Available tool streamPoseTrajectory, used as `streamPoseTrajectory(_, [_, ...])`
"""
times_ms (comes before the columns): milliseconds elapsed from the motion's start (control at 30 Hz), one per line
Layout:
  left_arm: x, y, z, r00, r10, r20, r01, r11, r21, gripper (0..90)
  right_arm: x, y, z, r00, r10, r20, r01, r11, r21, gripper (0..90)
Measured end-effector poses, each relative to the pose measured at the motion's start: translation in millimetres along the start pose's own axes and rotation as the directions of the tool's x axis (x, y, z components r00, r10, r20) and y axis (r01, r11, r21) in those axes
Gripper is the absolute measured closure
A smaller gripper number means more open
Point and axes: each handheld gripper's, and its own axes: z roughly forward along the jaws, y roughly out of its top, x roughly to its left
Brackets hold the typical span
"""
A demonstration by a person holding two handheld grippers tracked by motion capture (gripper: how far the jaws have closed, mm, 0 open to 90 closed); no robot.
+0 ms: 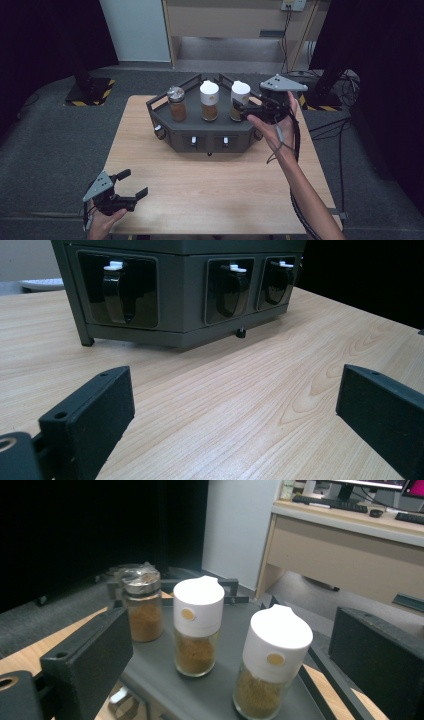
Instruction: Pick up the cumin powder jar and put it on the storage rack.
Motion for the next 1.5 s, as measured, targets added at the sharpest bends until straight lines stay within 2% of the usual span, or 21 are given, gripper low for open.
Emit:
streamPoseTrajectory(133, [-0.2, 0.6, 0.9, 1.0, 0.001, 0.0, -0.001, 1.0, 0.005, 1.4, -0.2, -12.8, -18.5, 0.9997, -0.004, -0.026, 0.003, 1.0, -0.017, 3.1])
streamPoseTrajectory(333, [1.4, -0.2, 1.2, 1.0, -0.007, 0.007, 0.007, 1.0, 0.002, 1.3, 2.3, -32.7, -41.7, 0.9993, -0.005, -0.038, 0.003, 0.999, -0.036, 3.0])
streamPoseTrajectory(700, [0.9, -0.1, 0.7, 1.0, 0.0, 0.007, 0.0, 1.0, 0.007, 1.3, 7.2, -73.2, -70.5, 0.9979, 0.012, -0.064, -0.014, 0.999, -0.029, 2.9])
streamPoseTrajectory(1100, [1.4, 0.0, 1.2, 0.9999, 0.003, 0.015, -0.004, 1.0, 0.005, 1.3, 9.4, -110.8, -101.9, 0.9976, 0.056, -0.041, -0.056, 0.998, -0.014, 2.9])
streamPoseTrajectory(1200, [2.1, -0.4, 1.4, 0.9999, 0.0, 0.017, 0.0, 1.0, 0.006, 1.3, 10.2, -123.4, -108.8, 0.9974, 0.067, -0.028, -0.067, 0.997, -0.033, 2.9])
streamPoseTrajectory(1367, [2.4, -0.9, 1.3, 0.9998, -0.005, 0.017, 0.005, 1.0, 0.004, 1.3, 10.7, -144.0, -115.1, 0.9927, 0.117, -0.03, -0.118, 0.992, -0.048, 2.9])
streamPoseTrajectory(1500, [2.7, -1.2, 0.8, 0.9998, -0.001, 0.018, 0.001, 1.0, -0.001, 1.2, 11.5, -158.9, -117.3, 0.9919, 0.125, -0.025, -0.126, 0.991, -0.039, 2.8])
